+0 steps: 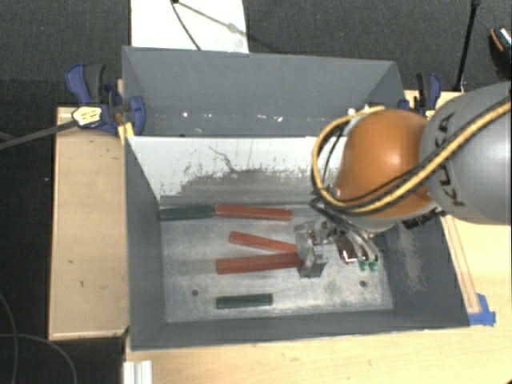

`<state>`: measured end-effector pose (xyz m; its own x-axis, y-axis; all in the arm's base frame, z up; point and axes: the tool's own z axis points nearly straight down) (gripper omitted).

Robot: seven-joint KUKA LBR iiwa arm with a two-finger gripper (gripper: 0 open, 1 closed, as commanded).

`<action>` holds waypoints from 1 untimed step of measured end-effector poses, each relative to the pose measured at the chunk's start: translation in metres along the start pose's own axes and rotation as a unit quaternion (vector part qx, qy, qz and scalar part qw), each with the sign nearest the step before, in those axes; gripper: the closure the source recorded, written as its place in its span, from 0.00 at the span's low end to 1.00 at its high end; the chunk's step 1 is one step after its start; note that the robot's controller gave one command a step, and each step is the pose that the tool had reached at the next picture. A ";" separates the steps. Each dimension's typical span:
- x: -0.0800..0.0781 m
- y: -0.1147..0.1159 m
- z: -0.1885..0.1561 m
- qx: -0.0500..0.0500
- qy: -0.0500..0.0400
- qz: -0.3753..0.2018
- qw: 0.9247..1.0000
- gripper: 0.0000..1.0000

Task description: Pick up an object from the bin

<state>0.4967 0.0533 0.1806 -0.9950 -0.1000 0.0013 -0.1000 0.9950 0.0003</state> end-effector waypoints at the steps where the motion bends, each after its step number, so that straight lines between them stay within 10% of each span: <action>1: -0.019 0.000 -0.048 0.000 -0.005 0.007 1.000 1.00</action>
Offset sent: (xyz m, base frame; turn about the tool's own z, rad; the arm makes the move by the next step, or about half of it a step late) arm 0.0164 0.0016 0.0452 0.0180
